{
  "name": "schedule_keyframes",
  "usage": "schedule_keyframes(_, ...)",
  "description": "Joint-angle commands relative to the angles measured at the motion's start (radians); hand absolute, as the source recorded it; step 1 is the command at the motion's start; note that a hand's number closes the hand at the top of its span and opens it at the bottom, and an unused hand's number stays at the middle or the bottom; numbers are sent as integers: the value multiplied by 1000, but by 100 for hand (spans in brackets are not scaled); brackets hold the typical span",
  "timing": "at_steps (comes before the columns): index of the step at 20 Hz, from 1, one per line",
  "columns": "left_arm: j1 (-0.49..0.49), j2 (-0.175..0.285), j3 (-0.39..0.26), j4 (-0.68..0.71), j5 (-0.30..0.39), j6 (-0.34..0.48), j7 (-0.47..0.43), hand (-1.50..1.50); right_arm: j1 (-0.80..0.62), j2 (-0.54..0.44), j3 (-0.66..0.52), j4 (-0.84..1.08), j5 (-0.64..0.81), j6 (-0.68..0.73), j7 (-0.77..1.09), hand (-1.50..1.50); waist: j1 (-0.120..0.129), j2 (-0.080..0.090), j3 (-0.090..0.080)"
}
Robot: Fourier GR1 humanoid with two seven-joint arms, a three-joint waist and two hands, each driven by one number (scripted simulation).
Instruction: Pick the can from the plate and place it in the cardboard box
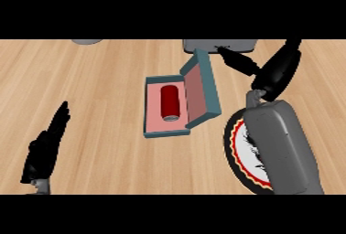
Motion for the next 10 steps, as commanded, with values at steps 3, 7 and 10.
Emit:
schedule_keyframes(3,19,5,6,-45,2,-3,39,0,308,-91,-42,-401,-53,40,33,-150,-19,-5,1)
schedule_keyframes(7,14,19,37,30,27,-25,-40,0,545,-166,-35,-678,-130,129,25,-150,-12,2,0)
schedule_keyframes(10,-24,-8,2,23,-27,17,-14,0,723,-240,-62,-821,-294,150,-51,-150,-11,4,1)
